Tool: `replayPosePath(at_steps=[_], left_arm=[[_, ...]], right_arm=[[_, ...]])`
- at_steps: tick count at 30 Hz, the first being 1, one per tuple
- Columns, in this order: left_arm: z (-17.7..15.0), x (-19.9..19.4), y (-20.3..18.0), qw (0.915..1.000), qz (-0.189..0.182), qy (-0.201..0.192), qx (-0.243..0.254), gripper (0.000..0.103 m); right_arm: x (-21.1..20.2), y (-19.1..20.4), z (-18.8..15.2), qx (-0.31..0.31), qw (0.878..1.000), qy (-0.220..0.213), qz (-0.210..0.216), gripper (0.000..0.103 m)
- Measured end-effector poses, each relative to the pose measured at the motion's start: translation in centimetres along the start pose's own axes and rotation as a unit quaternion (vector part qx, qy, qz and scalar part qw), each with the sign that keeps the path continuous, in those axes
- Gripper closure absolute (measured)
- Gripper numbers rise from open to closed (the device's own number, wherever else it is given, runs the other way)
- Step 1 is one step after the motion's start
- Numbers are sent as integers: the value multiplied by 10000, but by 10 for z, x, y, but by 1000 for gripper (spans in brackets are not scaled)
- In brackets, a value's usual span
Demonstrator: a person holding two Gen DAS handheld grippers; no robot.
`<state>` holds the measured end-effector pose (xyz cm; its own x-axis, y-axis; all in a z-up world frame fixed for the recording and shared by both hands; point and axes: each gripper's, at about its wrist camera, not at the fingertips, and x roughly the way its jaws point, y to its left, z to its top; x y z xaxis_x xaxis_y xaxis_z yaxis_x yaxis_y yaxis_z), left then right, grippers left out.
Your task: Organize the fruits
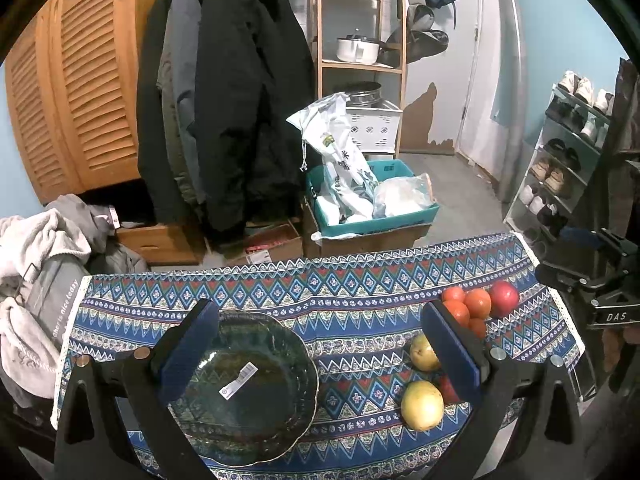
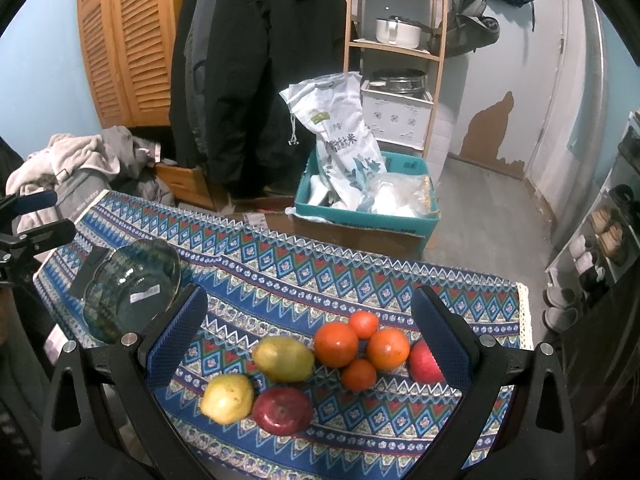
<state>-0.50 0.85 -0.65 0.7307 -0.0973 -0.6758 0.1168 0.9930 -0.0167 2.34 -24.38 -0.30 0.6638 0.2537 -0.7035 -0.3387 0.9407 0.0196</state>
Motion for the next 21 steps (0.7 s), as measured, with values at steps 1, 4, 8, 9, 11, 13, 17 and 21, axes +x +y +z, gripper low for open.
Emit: replayPosePath(at_steps=[1, 4, 8, 9, 11, 13, 17, 21], left_arm=[[0, 0, 0, 10000, 1, 1, -2, 0], [0, 0, 0, 10000, -2, 4, -10, 0], [0, 0, 0, 10000, 2, 1, -5, 0], [0, 0, 0, 10000, 4, 0, -6, 0], [1, 0, 1, 10000, 1, 0, 1, 0], [0, 0, 0, 10000, 4, 1, 9, 0], [0, 0, 0, 10000, -11, 9, 3, 0], [0, 0, 1, 10000, -25, 30, -11, 0]], right_arm=[[0, 1, -2, -10, 10000, 2, -2, 3], [1, 4, -3, -15, 10000, 17, 15, 3], [1, 3, -2, -13, 10000, 9, 28, 3], [0, 4, -3, -10, 10000, 11, 38, 3], [0, 6, -4, -18, 10000, 15, 49, 3], [0, 5, -3, -25, 10000, 16, 44, 3], [0, 6, -4, -5, 10000, 22, 52, 3], [0, 4, -3, -8, 10000, 27, 53, 3]])
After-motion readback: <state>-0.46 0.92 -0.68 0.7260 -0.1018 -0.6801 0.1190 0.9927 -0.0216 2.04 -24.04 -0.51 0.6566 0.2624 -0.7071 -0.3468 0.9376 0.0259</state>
